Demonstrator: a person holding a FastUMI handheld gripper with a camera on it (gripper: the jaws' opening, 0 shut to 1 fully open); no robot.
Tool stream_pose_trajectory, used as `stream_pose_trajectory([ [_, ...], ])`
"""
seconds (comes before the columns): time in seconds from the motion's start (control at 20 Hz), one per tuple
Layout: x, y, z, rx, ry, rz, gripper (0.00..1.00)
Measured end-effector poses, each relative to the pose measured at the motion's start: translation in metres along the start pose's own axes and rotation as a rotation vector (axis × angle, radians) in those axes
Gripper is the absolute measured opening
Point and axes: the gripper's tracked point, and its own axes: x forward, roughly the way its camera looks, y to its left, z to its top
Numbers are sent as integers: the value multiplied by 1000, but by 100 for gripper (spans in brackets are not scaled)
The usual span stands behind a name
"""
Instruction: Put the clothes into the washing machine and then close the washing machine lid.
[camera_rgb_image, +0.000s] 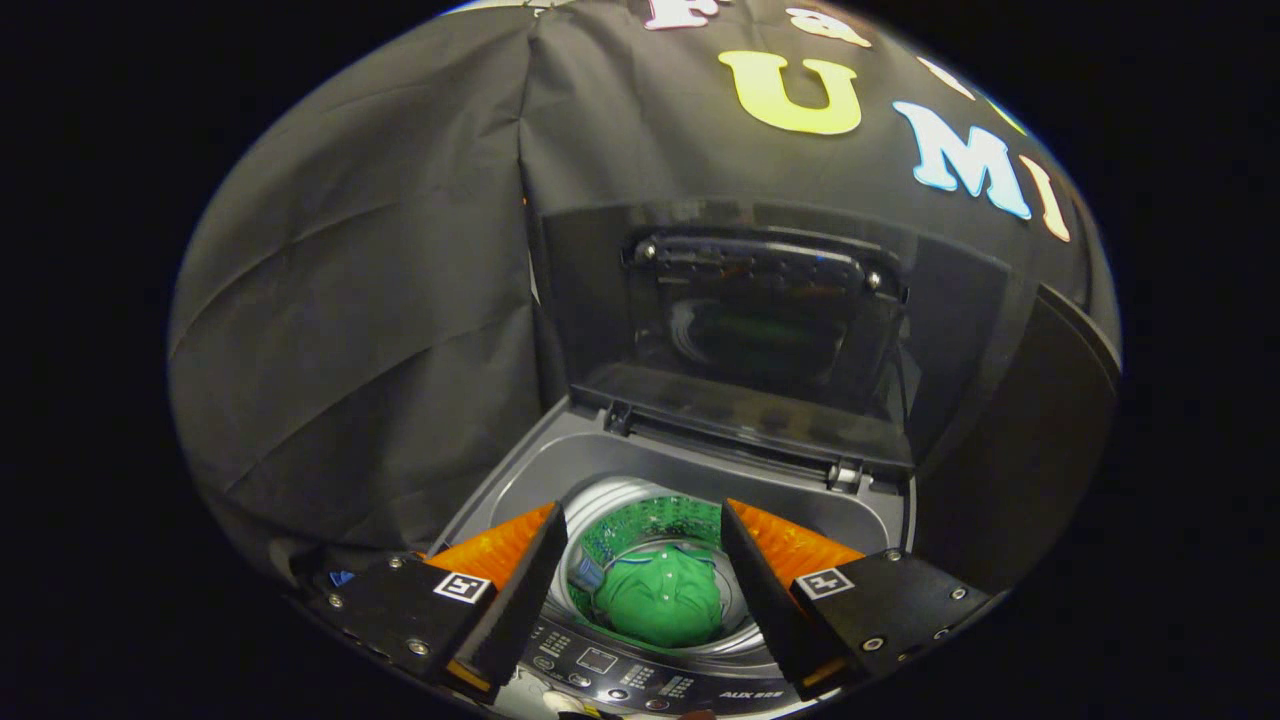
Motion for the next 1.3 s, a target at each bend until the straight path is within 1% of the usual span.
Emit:
stream_pose_trajectory([
  [0.3,-30,10,65,-13,-205,31,95],
  [0.55,-58,1,126,-32,-391,-12,95],
  [0.7,-60,-2,146,-16,-425,-17,95],
  [0.8,-63,-4,155,-18,-443,-36,94],
  [0.95,-49,-14,178,8,-456,-54,94],
  [1.05,-37,-21,191,30,-440,-67,94],
  [1.3,-10,-35,206,86,-390,-94,95],
])
